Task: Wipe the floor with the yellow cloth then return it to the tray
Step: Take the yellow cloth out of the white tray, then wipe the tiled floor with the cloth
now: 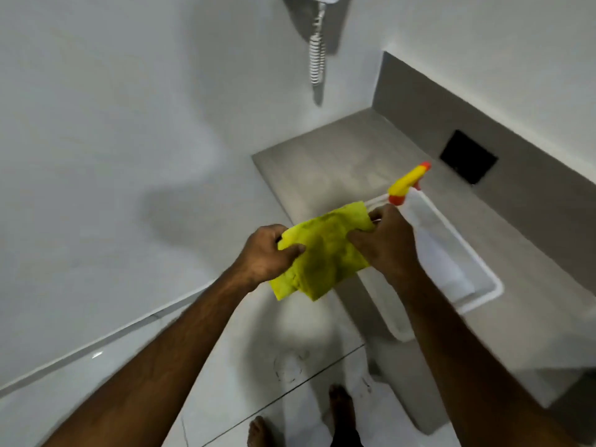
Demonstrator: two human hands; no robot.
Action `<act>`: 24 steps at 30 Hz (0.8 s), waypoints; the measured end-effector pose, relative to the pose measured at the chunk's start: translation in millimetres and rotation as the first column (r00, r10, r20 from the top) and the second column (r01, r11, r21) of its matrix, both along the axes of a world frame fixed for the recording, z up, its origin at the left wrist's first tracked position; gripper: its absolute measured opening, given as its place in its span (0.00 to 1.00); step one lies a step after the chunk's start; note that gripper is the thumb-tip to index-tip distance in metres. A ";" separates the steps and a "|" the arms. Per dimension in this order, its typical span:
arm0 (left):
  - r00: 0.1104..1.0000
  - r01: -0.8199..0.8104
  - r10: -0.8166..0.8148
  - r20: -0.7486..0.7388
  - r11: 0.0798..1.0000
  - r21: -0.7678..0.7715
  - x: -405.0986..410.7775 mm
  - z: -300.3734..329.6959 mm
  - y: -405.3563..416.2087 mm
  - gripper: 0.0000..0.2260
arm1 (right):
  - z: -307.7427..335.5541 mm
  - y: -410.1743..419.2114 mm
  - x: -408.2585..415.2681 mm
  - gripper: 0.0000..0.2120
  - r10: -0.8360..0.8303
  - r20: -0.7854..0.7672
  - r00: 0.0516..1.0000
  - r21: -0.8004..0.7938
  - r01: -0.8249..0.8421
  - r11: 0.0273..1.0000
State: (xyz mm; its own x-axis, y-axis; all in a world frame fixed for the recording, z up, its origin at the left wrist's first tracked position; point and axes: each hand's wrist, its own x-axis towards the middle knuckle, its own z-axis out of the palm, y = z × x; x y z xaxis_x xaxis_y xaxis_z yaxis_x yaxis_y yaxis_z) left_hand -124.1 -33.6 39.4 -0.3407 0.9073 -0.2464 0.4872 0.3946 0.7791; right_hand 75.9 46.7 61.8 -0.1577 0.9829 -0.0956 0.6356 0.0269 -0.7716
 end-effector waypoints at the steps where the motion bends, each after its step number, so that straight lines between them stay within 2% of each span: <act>1: 0.998 -0.051 0.052 0.035 0.999 -0.013 -22.7 -2.9 -16.4 0.10 | 0.7 -9.7 -23.7 0.16 0.045 -0.002 0.999 0.003 -0.045 0.999; 2: 0.992 -0.099 0.101 0.071 0.995 -0.030 -45.5 -7.2 -33.2 0.11 | -0.1 -19.3 -47.6 0.17 0.087 0.013 0.996 0.003 -0.087 0.996; 5: 0.973 -0.181 0.191 0.129 0.980 -0.084 -105.2 -22.9 -76.5 0.10 | -11.4 -45.7 -110.6 0.07 0.207 0.097 0.974 -0.039 -0.204 0.978; 6: 0.971 -0.193 0.205 0.124 0.976 -0.101 -122.4 -29.8 -88.1 0.08 | -17.5 -54.9 -129.3 0.07 0.231 0.116 0.966 -0.055 -0.226 0.972; 9: 0.965 -0.238 0.250 0.076 0.961 -0.141 -156.7 -62.1 -112.2 0.08 | -48.4 -75.0 -167.7 0.09 0.282 0.135 0.950 -0.085 -0.273 0.958; 12: 0.960 -0.278 0.276 -0.042 0.938 -0.207 -167.1 -120.3 -129.2 0.12 | -99.4 -82.3 -188.7 0.05 0.351 0.180 0.919 -0.170 -0.323 0.931; 15: 0.967 -0.250 0.250 -0.039 0.923 -0.291 -159.8 -199.6 -147.2 0.06 | -169.7 -87.6 -192.4 0.03 0.399 0.249 0.883 -0.245 -0.341 0.908; 18: 0.976 -0.208 0.217 -0.007 0.923 -0.323 -145.4 -310.6 -159.6 0.11 | -270.6 -100.2 -188.1 0.04 0.453 0.346 0.821 -0.261 -0.380 0.887; 21: 0.978 -0.150 0.197 0.063 0.886 -0.439 -123.3 -431.4 -171.0 0.14 | -383.4 -119.0 -171.7 0.08 0.480 0.422 0.769 -0.264 -0.402 0.877; 24: 0.990 -0.050 0.108 0.089 0.870 -0.491 -103.1 -549.7 -182.6 0.16 | -502.1 -135.2 -149.5 0.10 0.505 0.449 0.737 -0.315 -0.398 0.861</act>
State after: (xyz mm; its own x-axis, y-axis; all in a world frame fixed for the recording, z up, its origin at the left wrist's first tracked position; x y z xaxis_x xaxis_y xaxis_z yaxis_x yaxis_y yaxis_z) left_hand -227.3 -216.1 -510.3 -0.3508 0.6339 -0.6892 0.3608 0.7707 0.5252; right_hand -73.6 -88.4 -440.3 -0.4555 0.7619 -0.4604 0.8789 0.3029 -0.3684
